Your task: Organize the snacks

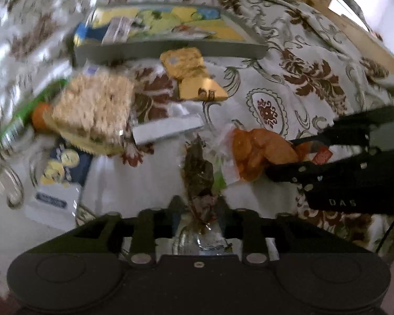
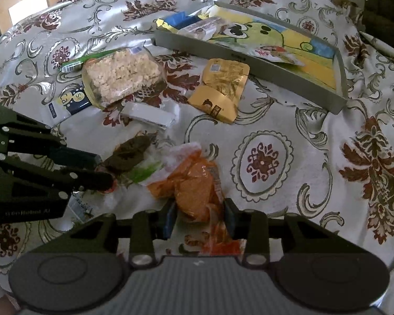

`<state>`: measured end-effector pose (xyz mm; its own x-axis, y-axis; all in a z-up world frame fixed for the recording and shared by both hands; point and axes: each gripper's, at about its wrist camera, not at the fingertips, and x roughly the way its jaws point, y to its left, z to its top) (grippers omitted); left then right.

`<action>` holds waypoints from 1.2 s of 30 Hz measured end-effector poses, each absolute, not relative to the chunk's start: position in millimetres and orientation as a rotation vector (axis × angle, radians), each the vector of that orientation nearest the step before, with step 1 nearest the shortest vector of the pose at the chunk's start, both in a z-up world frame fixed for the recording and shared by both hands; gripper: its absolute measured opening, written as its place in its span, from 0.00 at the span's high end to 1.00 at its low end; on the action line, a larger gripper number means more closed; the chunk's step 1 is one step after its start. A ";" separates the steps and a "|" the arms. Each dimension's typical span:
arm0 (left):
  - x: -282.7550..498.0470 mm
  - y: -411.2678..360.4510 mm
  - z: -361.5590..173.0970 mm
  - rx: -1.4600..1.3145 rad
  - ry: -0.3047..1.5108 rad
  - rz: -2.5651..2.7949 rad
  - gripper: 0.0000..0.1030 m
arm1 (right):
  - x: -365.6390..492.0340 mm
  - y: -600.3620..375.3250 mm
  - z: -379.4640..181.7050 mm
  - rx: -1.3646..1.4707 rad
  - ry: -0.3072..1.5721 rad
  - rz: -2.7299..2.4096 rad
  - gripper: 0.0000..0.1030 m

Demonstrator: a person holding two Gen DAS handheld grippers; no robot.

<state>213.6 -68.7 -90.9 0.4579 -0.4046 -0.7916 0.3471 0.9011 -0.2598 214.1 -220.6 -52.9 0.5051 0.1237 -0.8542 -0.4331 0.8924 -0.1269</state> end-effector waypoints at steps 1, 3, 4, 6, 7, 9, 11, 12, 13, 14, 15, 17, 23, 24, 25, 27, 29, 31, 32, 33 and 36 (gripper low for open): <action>216.6 -67.3 -93.5 -0.086 1.006 -0.466 0.58 | 214.1 -220.7 -52.2 -0.344 0.988 0.342 0.60; 221.4 -67.6 -96.4 -0.106 1.016 -0.473 0.53 | 214.1 -221.1 -50.9 -0.335 0.990 0.334 0.59; 222.7 -69.0 -96.9 -0.110 1.014 -0.472 0.52 | 214.0 -221.4 -50.5 -0.332 0.992 0.329 0.59; 223.7 -73.5 -97.0 -0.090 1.002 -0.471 0.53 | 213.4 -221.8 -50.4 -0.329 0.992 0.321 0.59; 223.4 -75.5 -96.4 -0.076 0.993 -0.471 0.57 | 213.1 -221.9 -50.5 -0.330 0.992 0.317 0.59; 221.1 -77.1 -94.4 -0.056 0.975 -0.470 0.63 | 212.3 -222.7 -50.6 -0.324 0.991 0.314 0.59; 219.7 -76.2 -91.7 -0.047 0.959 -0.473 0.68 | 210.9 -222.9 -49.4 -0.324 0.978 0.307 0.59; 219.1 -75.7 -90.5 -0.049 0.953 -0.473 0.71 | 210.1 -222.8 -48.3 -0.327 0.968 0.304 0.59; 218.6 -75.2 -89.7 -0.051 0.947 -0.474 0.75 | 209.2 -222.5 -46.9 -0.327 0.956 0.302 0.60; 217.8 -74.8 -88.4 -0.054 0.940 -0.473 0.79 | 208.3 -222.1 -45.4 -0.330 0.943 0.300 0.60; 217.0 -74.6 -87.2 -0.056 0.933 -0.472 0.81 | 207.5 -221.4 -44.1 -0.337 0.930 0.296 0.60; 215.9 -74.6 -85.7 -0.055 0.925 -0.467 0.81 | 206.2 -219.7 -42.5 -0.351 0.911 0.294 0.60; 215.8 -70.4 -83.7 -0.086 0.917 -0.450 0.81 | 205.6 -218.5 -41.4 -0.374 0.893 0.286 0.60; 215.1 -70.1 -82.3 -0.089 0.910 -0.449 0.81 | 205.5 -219.3 -40.6 -0.375 0.888 0.281 0.60; 214.1 -70.1 -81.3 -0.089 0.904 -0.449 0.83 | 205.2 -220.3 -39.7 -0.373 0.883 0.277 0.60; 211.7 -71.4 -77.9 -0.084 0.883 -0.456 0.83 | 205.7 -223.6 -36.2 -0.356 0.872 0.269 0.60; 210.2 -73.1 -75.9 -0.081 0.872 -0.466 0.83 | 205.8 -227.5 -32.6 -0.343 0.859 0.260 0.60; 209.5 -74.3 -75.4 -0.082 0.873 -0.476 0.83 | 205.5 -230.7 -29.7 -0.336 0.847 0.251 0.60; 209.5 -74.5 -75.5 -0.085 0.873 -0.478 0.83 | 205.4 -232.1 -28.6 -0.332 0.844 0.247 0.60; 209.1 -74.4 -75.5 -0.086 0.871 -0.479 0.83 | 205.1 -233.4 -27.7 -0.329 0.840 0.243 0.60; 208.2 -73.4 -73.5 -0.099 0.858 -0.485 0.84 | 204.5 -236.2 -25.4 -0.322 0.829 0.232 0.60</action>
<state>208.2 -73.4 -73.5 0.5532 -0.4484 -0.7020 0.3701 0.8873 -0.2751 204.5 -236.2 -25.4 0.6546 0.0763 -0.7521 -0.3250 0.9267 -0.1889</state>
